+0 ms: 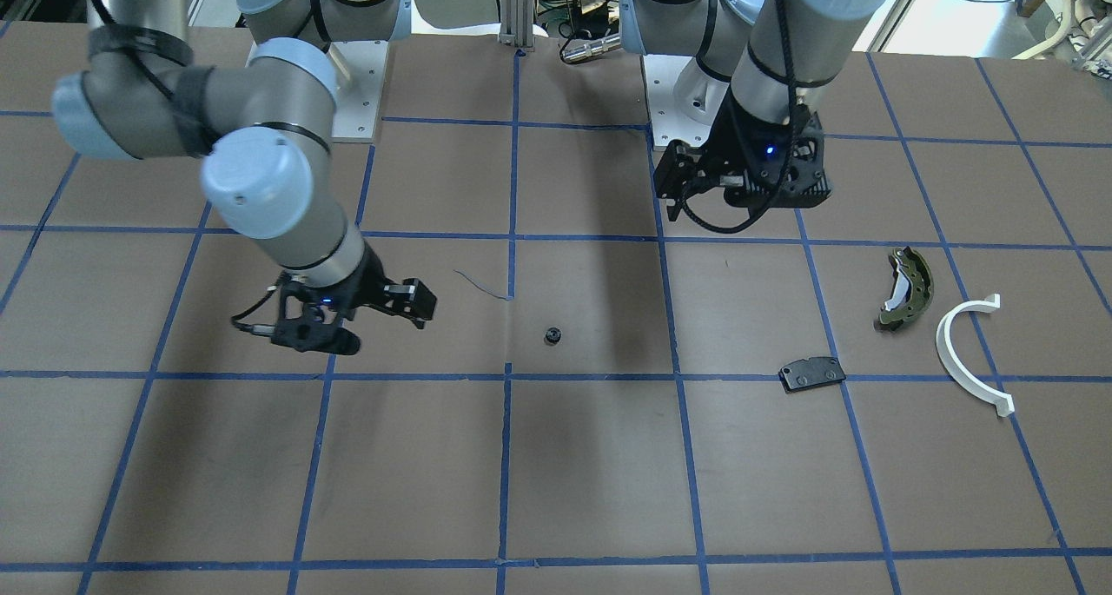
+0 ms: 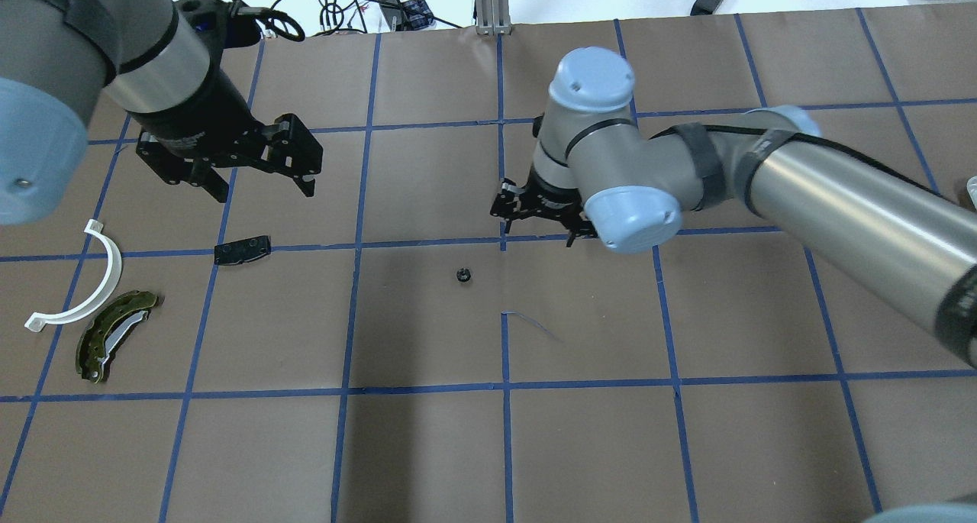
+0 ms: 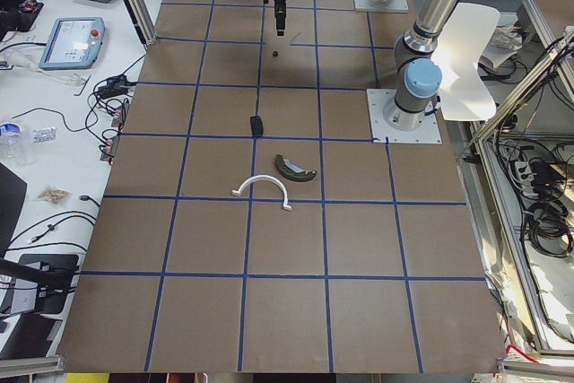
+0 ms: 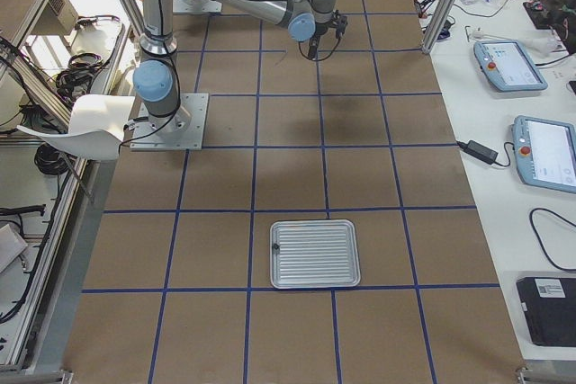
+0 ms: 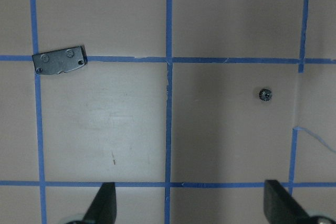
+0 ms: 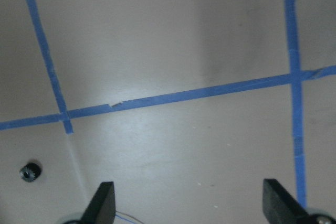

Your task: Place bearing gear from tray to pile

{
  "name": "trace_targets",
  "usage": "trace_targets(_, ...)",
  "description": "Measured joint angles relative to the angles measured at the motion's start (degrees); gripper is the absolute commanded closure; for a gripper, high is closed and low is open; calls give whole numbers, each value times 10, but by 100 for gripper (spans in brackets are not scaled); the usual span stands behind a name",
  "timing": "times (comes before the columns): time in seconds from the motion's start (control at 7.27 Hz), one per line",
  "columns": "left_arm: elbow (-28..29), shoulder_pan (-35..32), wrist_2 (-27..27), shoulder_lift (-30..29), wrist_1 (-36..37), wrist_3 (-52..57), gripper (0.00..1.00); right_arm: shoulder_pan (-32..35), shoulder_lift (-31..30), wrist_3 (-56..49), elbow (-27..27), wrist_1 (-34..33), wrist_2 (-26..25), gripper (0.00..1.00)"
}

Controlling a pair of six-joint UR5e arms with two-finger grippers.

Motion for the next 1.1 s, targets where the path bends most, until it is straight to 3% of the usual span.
trace_targets(0.41,-80,-81,0,-76,174,-110,0,-166,-20,-213,-3,53,-41,0)
trace_targets(0.69,-88,-128,0,-142,255,-165,0,-246,-19,-319,-11,60,-80,0)
trace_targets(1.1,-90,-165,2,-214,321,-207,0,-371,-6,-481,-34,71,-142,0)
